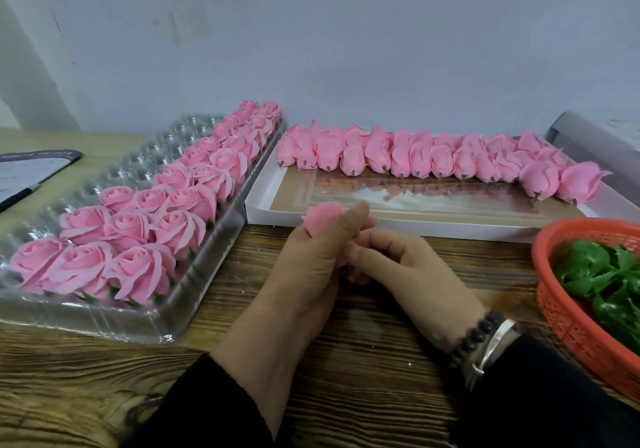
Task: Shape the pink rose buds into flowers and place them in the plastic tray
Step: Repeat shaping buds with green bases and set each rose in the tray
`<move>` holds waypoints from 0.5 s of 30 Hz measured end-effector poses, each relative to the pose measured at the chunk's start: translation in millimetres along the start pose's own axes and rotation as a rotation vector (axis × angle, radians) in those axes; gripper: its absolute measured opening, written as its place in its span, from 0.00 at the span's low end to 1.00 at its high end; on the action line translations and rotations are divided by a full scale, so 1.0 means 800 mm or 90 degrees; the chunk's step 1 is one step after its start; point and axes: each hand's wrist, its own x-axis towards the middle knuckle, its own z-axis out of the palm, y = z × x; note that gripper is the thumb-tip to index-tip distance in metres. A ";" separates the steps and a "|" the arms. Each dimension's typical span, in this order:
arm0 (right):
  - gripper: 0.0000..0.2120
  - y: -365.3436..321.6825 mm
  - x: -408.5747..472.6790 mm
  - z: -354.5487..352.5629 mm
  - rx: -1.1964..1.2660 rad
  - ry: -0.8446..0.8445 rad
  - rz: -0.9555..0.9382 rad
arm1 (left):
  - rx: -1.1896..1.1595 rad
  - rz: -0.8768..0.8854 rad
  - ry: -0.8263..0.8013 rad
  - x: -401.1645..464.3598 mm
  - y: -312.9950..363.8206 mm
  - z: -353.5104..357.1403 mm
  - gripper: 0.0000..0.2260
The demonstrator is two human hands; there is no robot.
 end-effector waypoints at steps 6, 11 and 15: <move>0.15 0.001 0.000 -0.012 -0.032 0.119 -0.092 | 0.361 0.184 0.022 -0.003 0.010 -0.007 0.05; 0.24 -0.005 -0.004 -0.012 -0.277 0.006 -0.174 | 0.504 0.154 -0.018 0.002 0.007 -0.012 0.25; 0.20 -0.006 -0.004 -0.011 -0.322 -0.039 -0.185 | 0.636 0.134 -0.081 0.005 0.005 -0.019 0.48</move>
